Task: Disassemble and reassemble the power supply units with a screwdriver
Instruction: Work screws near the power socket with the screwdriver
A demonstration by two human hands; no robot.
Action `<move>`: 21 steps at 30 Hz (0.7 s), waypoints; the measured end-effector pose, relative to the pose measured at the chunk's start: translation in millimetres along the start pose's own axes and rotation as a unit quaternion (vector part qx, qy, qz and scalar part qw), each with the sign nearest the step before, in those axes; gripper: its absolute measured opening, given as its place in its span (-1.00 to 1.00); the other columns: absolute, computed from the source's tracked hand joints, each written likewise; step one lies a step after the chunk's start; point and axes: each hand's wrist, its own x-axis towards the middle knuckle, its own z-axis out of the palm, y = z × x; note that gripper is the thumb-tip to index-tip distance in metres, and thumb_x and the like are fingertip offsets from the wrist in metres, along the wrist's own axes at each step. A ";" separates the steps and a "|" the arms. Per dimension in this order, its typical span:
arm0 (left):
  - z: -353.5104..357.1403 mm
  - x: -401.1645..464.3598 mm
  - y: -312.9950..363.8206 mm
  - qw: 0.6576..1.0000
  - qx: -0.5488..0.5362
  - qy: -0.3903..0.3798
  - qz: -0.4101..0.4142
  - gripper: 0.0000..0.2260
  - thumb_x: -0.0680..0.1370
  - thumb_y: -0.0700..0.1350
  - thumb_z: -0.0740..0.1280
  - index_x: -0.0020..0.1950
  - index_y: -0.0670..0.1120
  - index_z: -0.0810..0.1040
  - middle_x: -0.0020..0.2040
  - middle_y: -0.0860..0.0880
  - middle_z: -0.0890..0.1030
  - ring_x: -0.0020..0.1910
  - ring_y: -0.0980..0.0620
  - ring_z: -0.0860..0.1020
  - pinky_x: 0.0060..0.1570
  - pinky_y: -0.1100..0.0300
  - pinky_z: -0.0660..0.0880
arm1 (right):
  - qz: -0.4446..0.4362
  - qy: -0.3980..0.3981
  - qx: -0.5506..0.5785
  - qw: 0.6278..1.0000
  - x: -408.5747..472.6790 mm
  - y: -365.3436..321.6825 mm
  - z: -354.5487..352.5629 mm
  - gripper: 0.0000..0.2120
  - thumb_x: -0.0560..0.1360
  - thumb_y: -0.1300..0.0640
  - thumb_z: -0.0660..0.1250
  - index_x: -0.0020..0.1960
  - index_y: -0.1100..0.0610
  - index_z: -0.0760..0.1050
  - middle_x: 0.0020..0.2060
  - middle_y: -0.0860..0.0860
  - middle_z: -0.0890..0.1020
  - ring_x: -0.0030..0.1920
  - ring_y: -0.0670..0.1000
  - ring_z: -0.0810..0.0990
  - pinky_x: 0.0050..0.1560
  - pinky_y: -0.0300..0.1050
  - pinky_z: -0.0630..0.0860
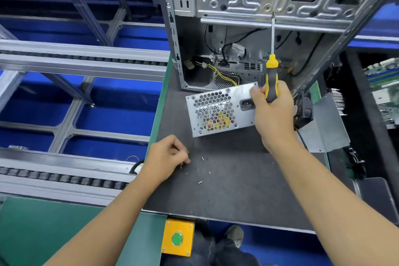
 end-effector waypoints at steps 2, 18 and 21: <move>-0.3 -3.0 12.1 0.994 -0.103 0.000 -0.034 -0.78 0.48 -0.45 0.35 -0.27 -0.18 0.46 -0.36 -0.13 0.67 -0.36 -0.10 0.60 -0.28 0.12 0.53 | 0.007 -0.008 -0.003 1.000 1.9 -1.4 1.5 -0.78 0.57 0.11 0.31 -0.20 -0.04 0.33 -0.51 -0.25 0.38 -0.46 -0.21 0.32 -0.38 -0.36 0.29; 44.0 27.8 165.3 0.933 -0.321 -0.025 0.158 -0.85 0.51 -0.39 0.41 -0.10 -0.15 0.65 -0.21 -0.10 0.71 -0.19 -0.04 0.71 -0.15 0.21 0.62 | 0.000 -0.027 -0.061 0.998 0.3 -0.2 -6.0 -0.81 0.56 0.01 0.35 -0.13 0.04 0.38 -0.31 -0.06 0.47 -0.37 -0.19 0.40 -0.35 -0.40 0.34; 47.0 33.7 160.4 0.930 -0.327 -0.010 0.169 -0.79 0.52 -0.35 0.42 -0.13 -0.04 0.70 -0.17 -0.12 0.72 -0.15 -0.08 0.72 -0.15 0.22 0.62 | -0.017 0.030 -0.094 0.995 0.6 -9.1 -20.3 -0.61 0.54 -0.22 0.23 -0.26 0.06 0.29 -0.33 -0.03 0.40 -0.32 -0.10 0.37 -0.30 -0.31 0.32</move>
